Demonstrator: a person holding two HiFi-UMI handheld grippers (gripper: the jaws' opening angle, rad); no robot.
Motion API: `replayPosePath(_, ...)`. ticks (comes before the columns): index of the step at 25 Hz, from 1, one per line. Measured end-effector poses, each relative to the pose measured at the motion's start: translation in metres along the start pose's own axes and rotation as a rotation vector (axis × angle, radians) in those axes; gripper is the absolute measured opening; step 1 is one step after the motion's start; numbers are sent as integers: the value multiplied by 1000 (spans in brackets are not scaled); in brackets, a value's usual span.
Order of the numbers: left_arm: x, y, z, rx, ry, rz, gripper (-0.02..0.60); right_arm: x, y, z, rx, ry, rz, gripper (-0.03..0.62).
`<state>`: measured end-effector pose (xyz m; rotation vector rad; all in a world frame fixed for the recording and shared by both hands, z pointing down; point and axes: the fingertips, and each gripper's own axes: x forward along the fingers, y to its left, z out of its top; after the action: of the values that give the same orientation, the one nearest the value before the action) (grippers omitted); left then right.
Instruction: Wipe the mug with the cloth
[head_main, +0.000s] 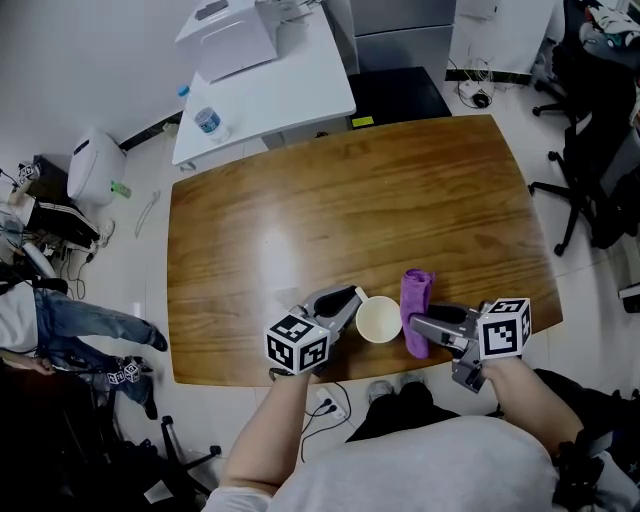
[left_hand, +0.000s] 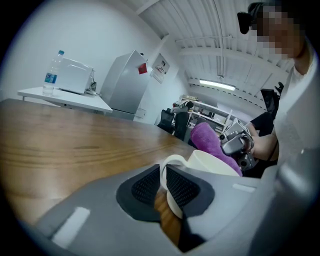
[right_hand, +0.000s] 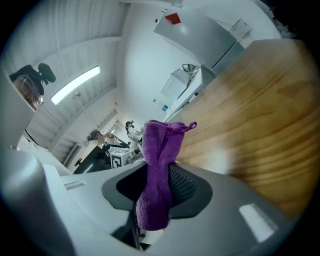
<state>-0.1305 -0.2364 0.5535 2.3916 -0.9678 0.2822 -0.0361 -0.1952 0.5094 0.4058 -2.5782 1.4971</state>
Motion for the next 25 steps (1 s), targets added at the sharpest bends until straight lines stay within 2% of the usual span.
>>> replayPosePath(4, -1, 0, 1, -6, -8, 17, 29, 7, -11, -11, 22, 20, -25, 130)
replayPosePath(9, -1, -3, -2, -5, -13, 26, 26, 11, -36, -27, -7, 85, -146, 130)
replayPosePath(14, -3, -1, -3, -3, -22, 54, 26, 14, -49, -33, -55, 92, -255, 130)
replayPosePath(19, -6, -2, -5, -19, -31, 90, 31, 3, -42, -28, 0, 37, -232, 130)
replayPosePath(25, -12, -5, -8, 6, -19, 131, 31, -30, -4, -25, 97, -83, -145, 130)
